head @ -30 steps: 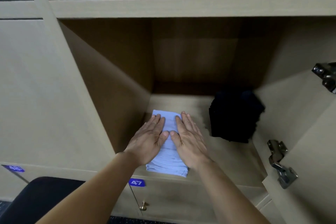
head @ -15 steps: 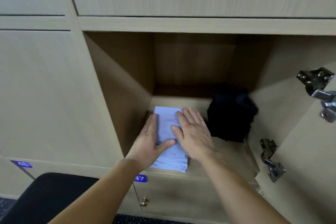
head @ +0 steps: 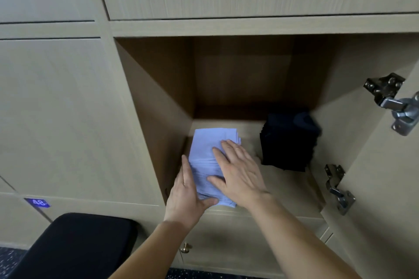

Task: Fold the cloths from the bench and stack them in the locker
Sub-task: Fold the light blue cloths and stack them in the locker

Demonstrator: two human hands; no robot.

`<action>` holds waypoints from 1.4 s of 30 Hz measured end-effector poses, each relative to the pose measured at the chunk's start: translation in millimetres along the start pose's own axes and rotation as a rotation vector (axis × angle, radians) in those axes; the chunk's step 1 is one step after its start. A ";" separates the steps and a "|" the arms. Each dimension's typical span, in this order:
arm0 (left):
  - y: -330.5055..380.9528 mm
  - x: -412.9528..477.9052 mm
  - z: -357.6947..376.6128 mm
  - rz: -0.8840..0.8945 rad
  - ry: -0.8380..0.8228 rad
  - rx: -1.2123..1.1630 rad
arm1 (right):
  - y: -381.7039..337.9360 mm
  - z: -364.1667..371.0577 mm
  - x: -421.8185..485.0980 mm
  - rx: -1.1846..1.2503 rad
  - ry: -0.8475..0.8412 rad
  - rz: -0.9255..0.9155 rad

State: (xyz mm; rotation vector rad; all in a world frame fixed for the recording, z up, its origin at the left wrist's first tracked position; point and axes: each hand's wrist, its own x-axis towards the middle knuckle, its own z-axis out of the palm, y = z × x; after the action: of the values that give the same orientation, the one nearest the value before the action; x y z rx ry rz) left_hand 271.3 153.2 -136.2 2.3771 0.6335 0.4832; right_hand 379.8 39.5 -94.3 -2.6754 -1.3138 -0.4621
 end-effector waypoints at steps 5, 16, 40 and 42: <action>-16.5 -2.6 24.9 -0.076 -0.037 -0.060 | 0.3 11.5 -2.2 -0.049 0.112 -0.046; -22.3 10.6 60.8 -0.130 0.016 -0.215 | 17.4 26.9 7.1 -0.080 0.217 -0.102; 4.4 117.0 136.4 -0.084 0.109 -0.402 | 108.5 39.3 78.4 -0.072 0.077 -0.113; 9.1 119.9 139.8 -0.079 0.104 -0.398 | 114.9 41.7 79.5 -0.087 0.082 -0.108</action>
State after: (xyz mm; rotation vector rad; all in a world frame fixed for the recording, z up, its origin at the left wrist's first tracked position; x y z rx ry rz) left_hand 439.3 146.2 -211.9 1.9547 0.6105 0.6368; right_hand 525.2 38.7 -105.4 -2.6315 -1.4518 -0.6491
